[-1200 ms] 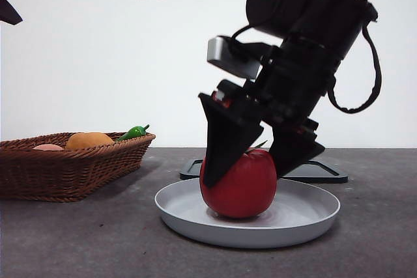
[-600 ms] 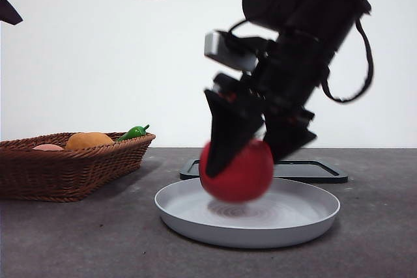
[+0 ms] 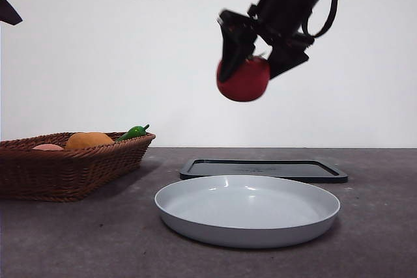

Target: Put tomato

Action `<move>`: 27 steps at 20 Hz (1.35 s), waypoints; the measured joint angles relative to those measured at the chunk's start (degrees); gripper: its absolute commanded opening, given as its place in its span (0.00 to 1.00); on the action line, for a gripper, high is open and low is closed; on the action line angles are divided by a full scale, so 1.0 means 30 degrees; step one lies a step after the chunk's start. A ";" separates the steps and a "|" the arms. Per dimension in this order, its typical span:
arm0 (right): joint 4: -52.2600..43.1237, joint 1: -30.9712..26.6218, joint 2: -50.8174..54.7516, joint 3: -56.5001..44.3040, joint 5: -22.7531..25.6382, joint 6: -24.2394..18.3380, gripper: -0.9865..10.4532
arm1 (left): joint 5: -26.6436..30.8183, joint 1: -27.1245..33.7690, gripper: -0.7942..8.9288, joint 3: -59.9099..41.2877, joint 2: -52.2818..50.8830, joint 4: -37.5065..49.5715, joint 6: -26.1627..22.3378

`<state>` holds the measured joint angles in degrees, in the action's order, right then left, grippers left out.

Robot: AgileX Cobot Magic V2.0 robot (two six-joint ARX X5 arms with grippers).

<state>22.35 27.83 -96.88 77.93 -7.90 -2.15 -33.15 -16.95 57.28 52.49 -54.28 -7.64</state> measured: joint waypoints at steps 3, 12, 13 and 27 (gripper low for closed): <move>-0.0007 -0.1064 -0.2550 0.1486 0.0007 -0.0015 0.26 | 0.0000 0.0000 0.63 0.0000 0.0000 0.0000 0.0000; -0.0102 -0.2397 -0.7147 0.3978 -0.0007 -0.0342 0.26 | 0.0000 0.0000 0.63 0.0000 0.0000 -0.0051 0.0000; -0.0095 -0.2455 -0.7337 0.3978 0.0000 -0.0350 0.26 | 0.0000 0.0000 0.63 0.0000 0.0000 -0.0058 0.0000; 0.0546 -0.2463 -0.7504 0.3985 -0.0372 -0.0342 0.54 | 0.0000 0.0000 0.63 0.0000 0.0000 -0.0124 0.0000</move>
<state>23.99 20.45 -119.39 89.89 -9.02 -3.18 -33.15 -16.95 57.28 52.49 -54.65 -7.64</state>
